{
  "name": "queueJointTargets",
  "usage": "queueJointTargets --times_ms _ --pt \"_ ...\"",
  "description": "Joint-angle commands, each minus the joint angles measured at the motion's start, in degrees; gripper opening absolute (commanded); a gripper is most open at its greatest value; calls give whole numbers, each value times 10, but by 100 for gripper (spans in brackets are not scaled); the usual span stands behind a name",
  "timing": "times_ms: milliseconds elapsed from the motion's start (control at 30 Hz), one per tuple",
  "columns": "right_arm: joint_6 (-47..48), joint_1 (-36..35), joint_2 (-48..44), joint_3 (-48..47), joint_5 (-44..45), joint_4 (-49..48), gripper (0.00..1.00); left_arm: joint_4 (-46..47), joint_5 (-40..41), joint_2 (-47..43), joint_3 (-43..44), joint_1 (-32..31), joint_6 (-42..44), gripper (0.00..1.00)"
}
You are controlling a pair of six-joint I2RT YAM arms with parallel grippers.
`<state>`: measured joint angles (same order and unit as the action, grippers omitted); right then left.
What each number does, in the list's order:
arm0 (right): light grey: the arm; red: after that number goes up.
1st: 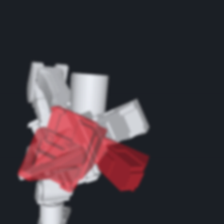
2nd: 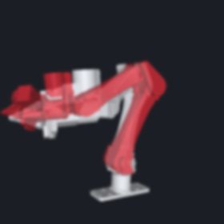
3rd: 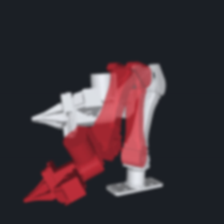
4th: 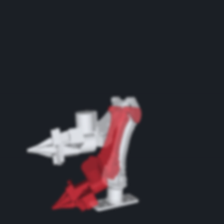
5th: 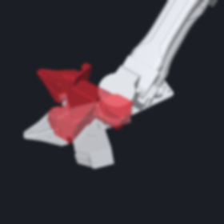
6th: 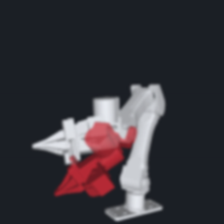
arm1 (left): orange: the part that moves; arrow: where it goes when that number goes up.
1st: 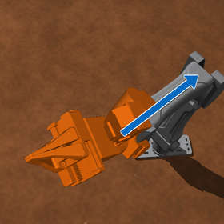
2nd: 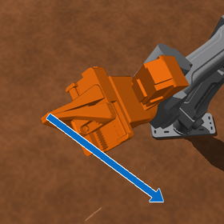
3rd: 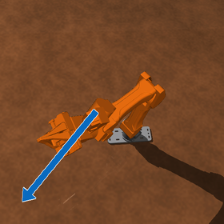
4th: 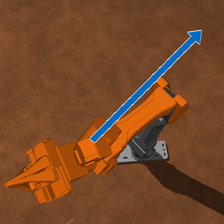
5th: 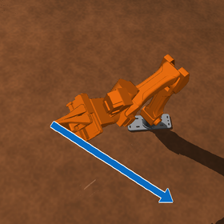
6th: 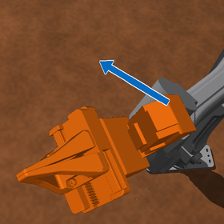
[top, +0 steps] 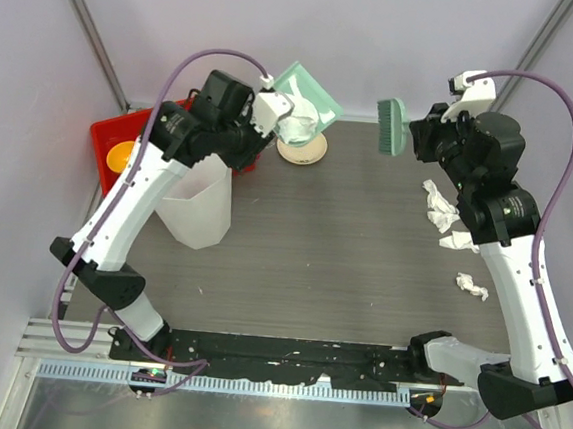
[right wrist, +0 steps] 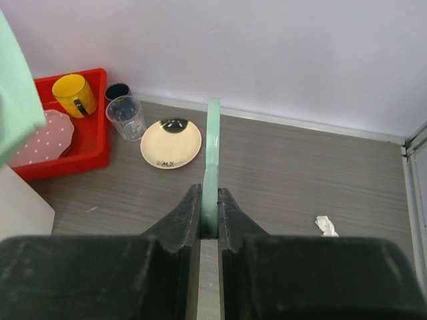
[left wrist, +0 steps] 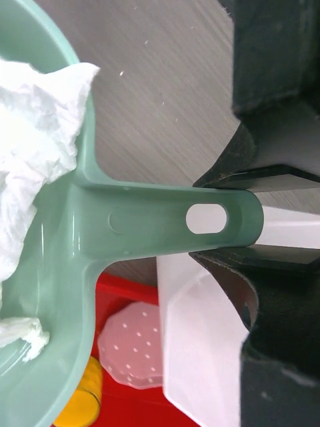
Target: Sweep away the paper scraps from the table
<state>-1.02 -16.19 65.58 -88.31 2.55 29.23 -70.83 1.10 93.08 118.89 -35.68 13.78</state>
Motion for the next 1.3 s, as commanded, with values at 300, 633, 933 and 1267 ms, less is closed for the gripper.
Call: queueJointTargets --times_ms 300,633,933,1267 --pt "-1 -1 -1 7 -53 -19 1 -48 108 -112 23 175 7 0" --pt "-8 -1 0 20 -102 -39 1 -56 365 -221 -131 215 176 0" --pt "-12 -1 -5 30 -120 -50 1 121 518 -266 -258 211 440 0" --pt "-8 -1 -10 35 -119 -54 1 140 493 -313 -295 164 665 0"
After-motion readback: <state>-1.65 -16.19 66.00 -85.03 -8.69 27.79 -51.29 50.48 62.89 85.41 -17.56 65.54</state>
